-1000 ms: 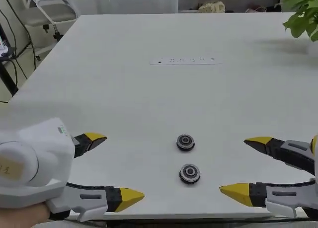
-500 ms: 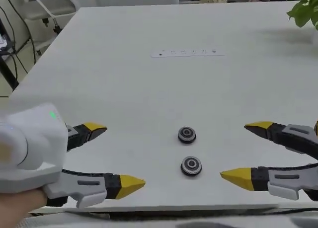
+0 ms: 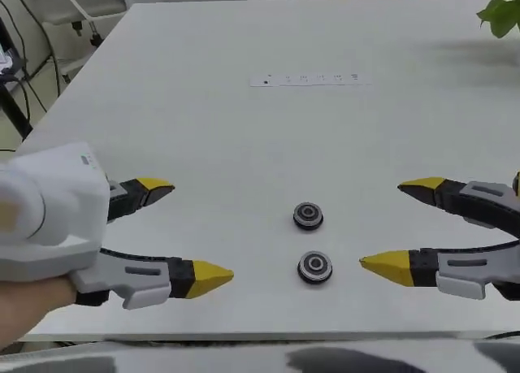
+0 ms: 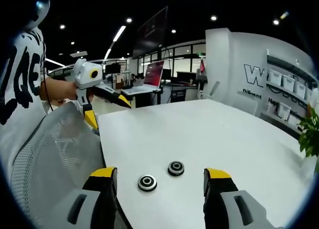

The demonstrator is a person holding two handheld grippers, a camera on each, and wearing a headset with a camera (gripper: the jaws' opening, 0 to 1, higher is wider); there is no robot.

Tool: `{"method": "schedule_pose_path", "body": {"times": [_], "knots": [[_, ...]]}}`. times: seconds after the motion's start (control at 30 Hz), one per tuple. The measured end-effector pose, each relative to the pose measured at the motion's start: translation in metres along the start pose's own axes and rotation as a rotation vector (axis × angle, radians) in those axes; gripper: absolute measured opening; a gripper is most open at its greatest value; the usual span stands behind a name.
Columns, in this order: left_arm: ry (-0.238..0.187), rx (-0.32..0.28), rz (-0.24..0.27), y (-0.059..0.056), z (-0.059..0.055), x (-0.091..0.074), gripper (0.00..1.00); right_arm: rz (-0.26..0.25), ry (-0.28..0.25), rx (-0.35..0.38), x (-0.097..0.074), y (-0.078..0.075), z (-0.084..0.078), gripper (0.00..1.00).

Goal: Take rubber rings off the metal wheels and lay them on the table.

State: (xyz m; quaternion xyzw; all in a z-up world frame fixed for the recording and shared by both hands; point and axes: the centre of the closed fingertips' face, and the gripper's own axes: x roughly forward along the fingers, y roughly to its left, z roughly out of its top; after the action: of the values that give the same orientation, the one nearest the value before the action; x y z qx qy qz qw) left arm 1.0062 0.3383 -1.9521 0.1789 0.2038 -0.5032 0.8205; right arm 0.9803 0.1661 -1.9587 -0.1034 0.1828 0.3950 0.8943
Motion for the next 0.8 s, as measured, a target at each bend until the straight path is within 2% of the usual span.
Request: {"method": "schedule_pose_path", "body": {"times": [0.17,0.4,0.8], "knots": [[0.009,0.004,-0.002,0.005,0.000,0.005,0.77,0.002,0.007,-0.009,0.004,-0.005,-0.001,0.68],[0.016,0.011,-0.024,0.004,0.002,0.014,0.77,0.015,0.021,-0.017,0.009,-0.009,-0.004,0.67],[0.016,0.019,-0.058,0.002,0.010,0.027,0.79,0.032,0.009,0.009,0.014,-0.011,-0.006,0.62]]}}
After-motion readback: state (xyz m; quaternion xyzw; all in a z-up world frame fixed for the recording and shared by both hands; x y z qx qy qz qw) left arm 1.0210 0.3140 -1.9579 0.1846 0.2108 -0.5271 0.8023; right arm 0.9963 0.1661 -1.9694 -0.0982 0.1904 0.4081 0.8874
